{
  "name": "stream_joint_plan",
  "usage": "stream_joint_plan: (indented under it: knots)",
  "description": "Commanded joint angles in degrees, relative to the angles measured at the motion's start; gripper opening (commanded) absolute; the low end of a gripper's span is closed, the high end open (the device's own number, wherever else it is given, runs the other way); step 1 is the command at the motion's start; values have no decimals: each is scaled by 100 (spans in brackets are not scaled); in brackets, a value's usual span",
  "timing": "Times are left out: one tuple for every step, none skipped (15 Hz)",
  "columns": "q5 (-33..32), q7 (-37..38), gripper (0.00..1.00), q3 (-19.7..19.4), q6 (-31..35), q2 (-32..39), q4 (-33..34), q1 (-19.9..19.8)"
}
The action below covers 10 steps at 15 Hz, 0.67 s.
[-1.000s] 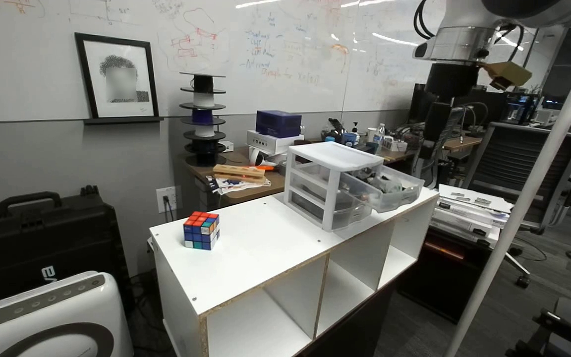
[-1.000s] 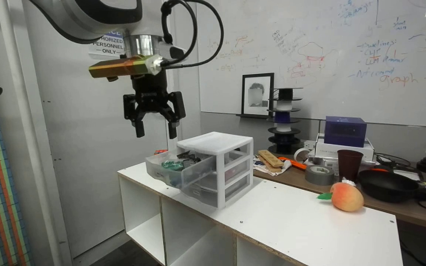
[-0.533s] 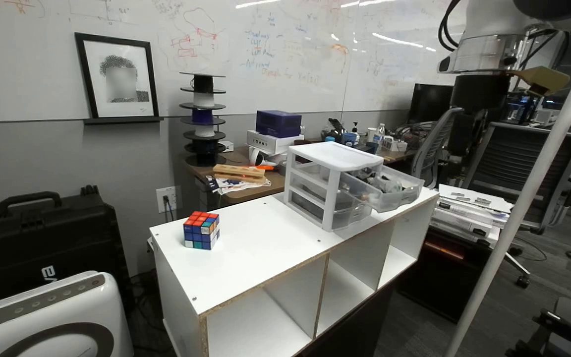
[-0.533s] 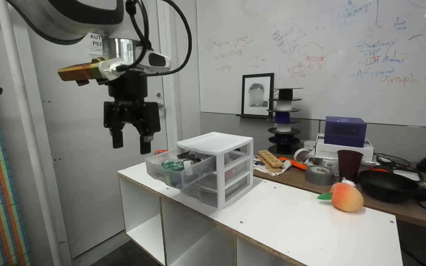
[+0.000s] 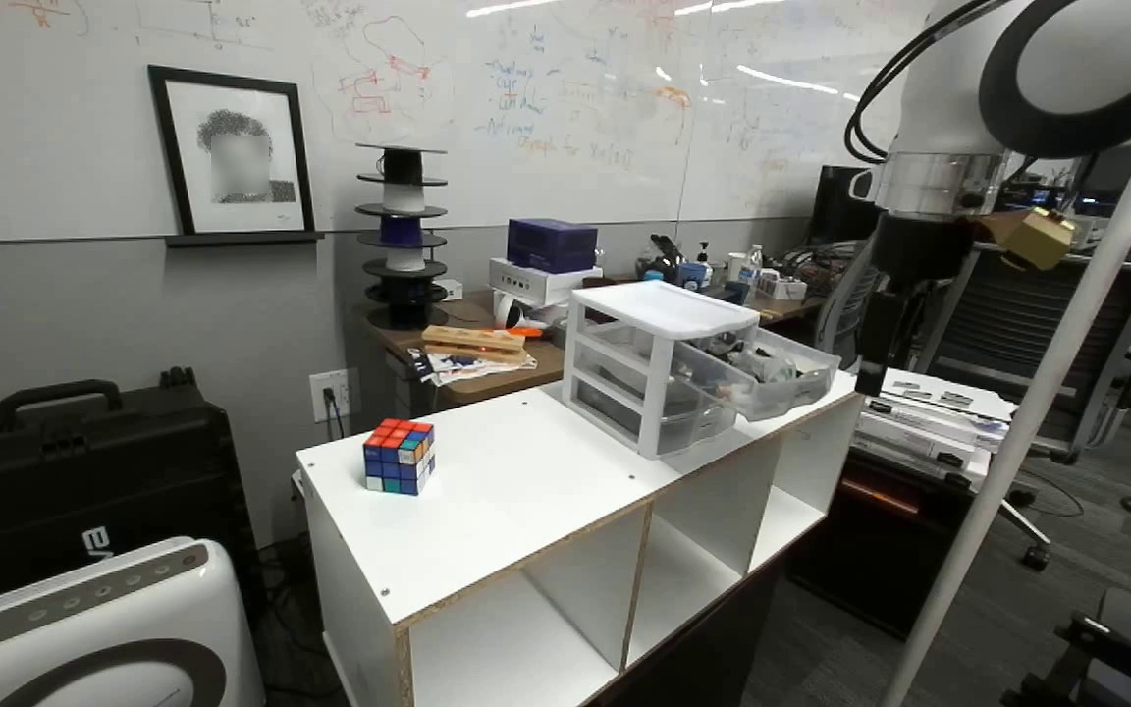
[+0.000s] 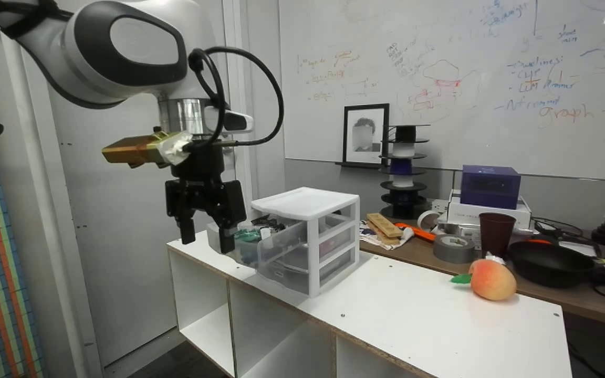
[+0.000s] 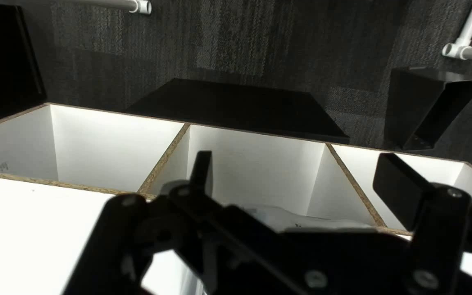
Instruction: Pick up two objects from the table, put them in the open drawer and close it
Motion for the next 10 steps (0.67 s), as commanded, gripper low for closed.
stream_joint_plan:
  knots:
    - [-53, 80, 100, -15, 381, 353, 64, 33]
    - [15, 23, 100, -13, 383, 435, 76, 57]
    - [79, -44, 75, -8, 374, 489, 75, 84]
    - [93, -82, 74, 3, 428, 523, 58, 105]
    - [154, -142, 66, 10, 457, 551, 53, 131]
    - [165, -144, 58, 25, 515, 567, 43, 151]
    - [206, -160, 49, 39, 594, 573, 37, 178]
    - [173, -131, 42, 54, 734, 569, 15, 194]
    - [149, -110, 33, 65, 847, 572, 12, 211]
    - [92, -74, 26, 76, 1001, 577, 15, 222]
